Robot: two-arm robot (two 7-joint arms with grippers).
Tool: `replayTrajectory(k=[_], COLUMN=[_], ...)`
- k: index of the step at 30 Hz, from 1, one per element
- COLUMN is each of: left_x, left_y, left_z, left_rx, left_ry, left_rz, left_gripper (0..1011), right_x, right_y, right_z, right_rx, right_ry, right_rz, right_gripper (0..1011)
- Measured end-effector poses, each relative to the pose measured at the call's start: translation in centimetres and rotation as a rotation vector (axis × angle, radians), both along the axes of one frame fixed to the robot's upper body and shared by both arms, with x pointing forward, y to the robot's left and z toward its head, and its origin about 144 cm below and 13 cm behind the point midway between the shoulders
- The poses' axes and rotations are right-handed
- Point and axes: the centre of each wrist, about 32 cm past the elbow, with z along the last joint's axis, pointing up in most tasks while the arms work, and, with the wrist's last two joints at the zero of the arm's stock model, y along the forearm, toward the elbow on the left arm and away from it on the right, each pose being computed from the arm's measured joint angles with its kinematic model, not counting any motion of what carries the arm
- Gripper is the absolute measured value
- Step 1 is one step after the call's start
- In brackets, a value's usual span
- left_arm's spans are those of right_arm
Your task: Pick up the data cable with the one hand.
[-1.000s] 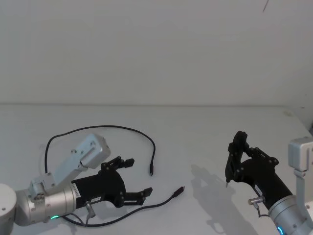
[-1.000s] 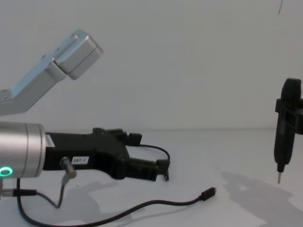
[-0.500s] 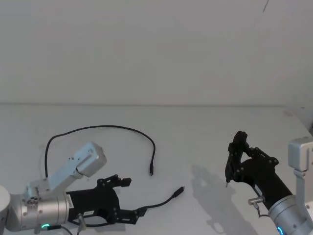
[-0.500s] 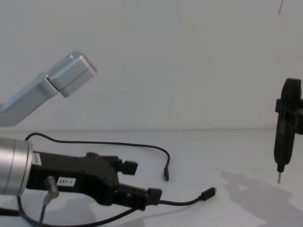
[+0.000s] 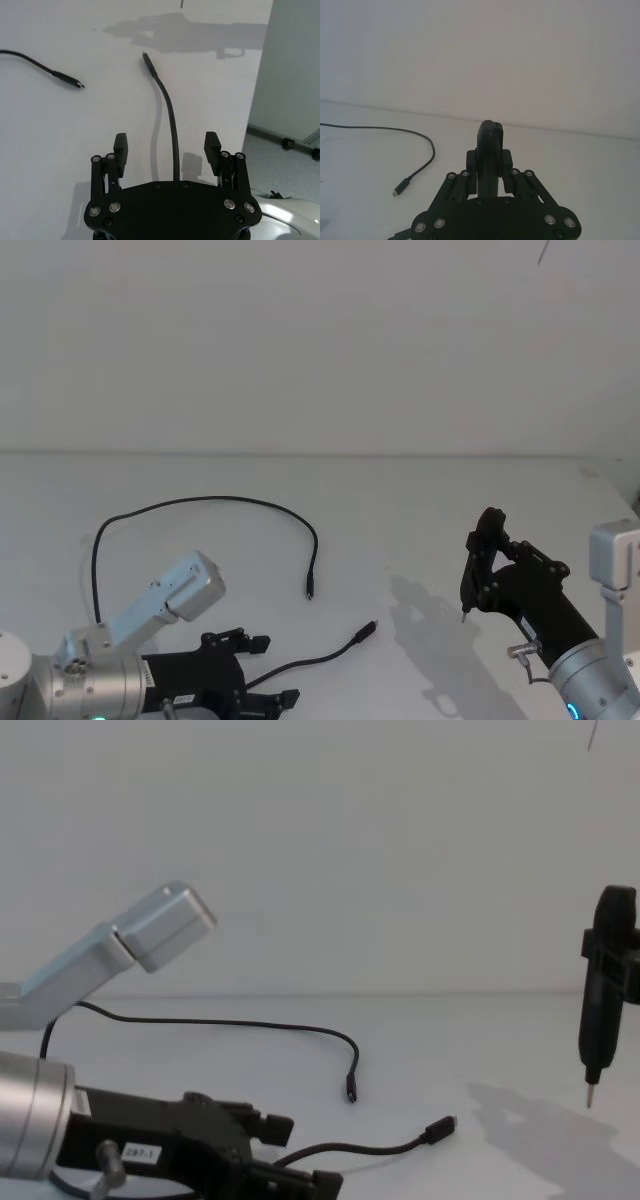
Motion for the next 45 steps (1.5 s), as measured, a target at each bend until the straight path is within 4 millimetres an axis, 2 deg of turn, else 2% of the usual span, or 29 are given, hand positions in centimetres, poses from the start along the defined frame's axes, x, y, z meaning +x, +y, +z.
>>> replayTrajectory(k=[3,7,9,10,14,18,21,22,24,25,27,28,29,33,45], left_x=[0.0,0.0,0.0,0.0,0.0,0.0,0.1,0.1,0.1,0.2,0.2,0.2,0.3,0.3,-0.2], left_y=[-0.2,-0.4,-0.5,-0.6,-0.7,-1.0,-1.1,-1.1,-1.3,-1.3,-1.4,-1.5,-1.6,-1.9,-2.4], left_z=[-0.3,-0.6,-0.7,-0.8,-1.0,-1.1,-1.1,-1.1,-1.0,-1.0,-0.9,-0.9,-0.8,-0.4,0.9], left_rx=[0.003,0.001,-0.001,-0.004,-0.01,-0.023,-0.037,-0.042,-0.057,-0.062,-0.072,-0.084,-0.09,-0.119,-0.196], left_ry=[0.014,0.029,0.036,0.04,0.046,0.051,0.053,0.053,0.053,0.053,0.052,0.05,0.05,0.043,0.015], left_rz=[0.007,0.018,0.024,0.028,0.037,0.049,0.059,0.061,0.068,0.07,0.074,0.078,0.078,0.078,0.049], left_gripper=[906,773,739,672,599,429,370,309,271,211,156,156,100,40,40], right_x=[0.0,0.0,0.0,0.0,0.0,0.0,0.0,0.0,0.0,0.0,0.0,0.0,0.0,0.0,0.0], right_y=[0.0,0.0,0.0,0.0,0.0,0.0,0.0,0.0,0.0,0.0,0.0,0.0,0.0,0.0,0.0], right_z=[0.0,0.0,0.0,0.0,0.0,0.0,0.0,0.0,0.0,0.0,0.0,0.0,0.0,0.0,0.0], right_rx=[0.0,0.0,0.0,0.0,0.0,0.0,0.0,0.0,0.0,0.0,0.0,0.0,0.0,0.0,0.0], right_ry=[0.0,0.0,0.0,0.0,0.0,0.0,0.0,0.0,0.0,0.0,0.0,0.0,0.0,0.0,0.0], right_rz=[0.0,0.0,0.0,0.0,0.0,0.0,0.0,0.0,0.0,0.0,0.0,0.0,0.0,0.0,0.0], right_gripper=[279,279,279,279,279,279,279,279,279,279,279,279,279,279,279])
